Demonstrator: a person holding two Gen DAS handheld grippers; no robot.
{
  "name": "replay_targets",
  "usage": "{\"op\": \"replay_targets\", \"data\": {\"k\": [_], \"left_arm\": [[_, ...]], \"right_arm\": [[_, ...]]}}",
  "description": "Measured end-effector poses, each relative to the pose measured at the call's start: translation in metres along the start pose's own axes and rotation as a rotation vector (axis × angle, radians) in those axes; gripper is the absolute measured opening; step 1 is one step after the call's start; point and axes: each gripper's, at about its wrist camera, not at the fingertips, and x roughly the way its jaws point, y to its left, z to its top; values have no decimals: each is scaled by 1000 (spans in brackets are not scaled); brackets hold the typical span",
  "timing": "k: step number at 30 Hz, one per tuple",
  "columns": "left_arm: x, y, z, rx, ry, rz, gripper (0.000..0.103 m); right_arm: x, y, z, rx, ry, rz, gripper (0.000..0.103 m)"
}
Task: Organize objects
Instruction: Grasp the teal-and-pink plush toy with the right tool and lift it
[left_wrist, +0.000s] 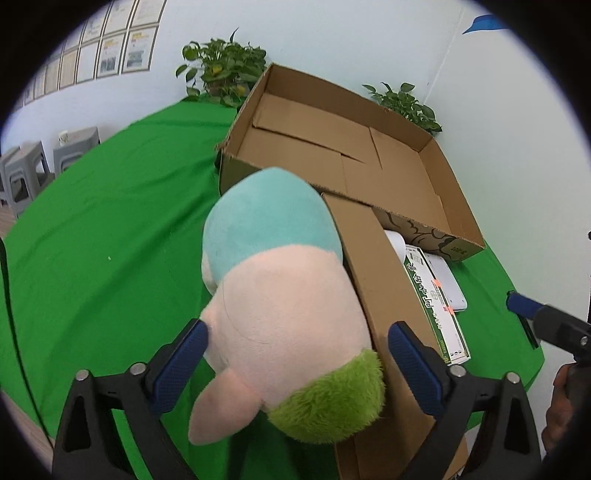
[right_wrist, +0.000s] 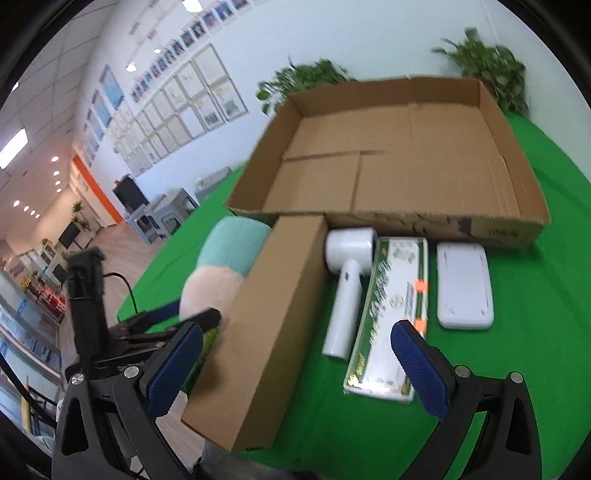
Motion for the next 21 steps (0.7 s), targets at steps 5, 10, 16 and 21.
{"op": "replay_targets", "data": {"k": [5,10,16,21], "left_arm": [[2,8,-2,33,-16,5,80],[-7,26,-7,3,-21,-58,69],[-21,45,-10,-22,-11,-116,62],[-29,55,-12,-7,-5,-142,58]], "right_arm": [[10,32,0,-143,-52,49,101],[27,49,8,-116,-28,84,95],[63,63,29,1,50,190,91],[111,100,43,-22,126,255,90]]}}
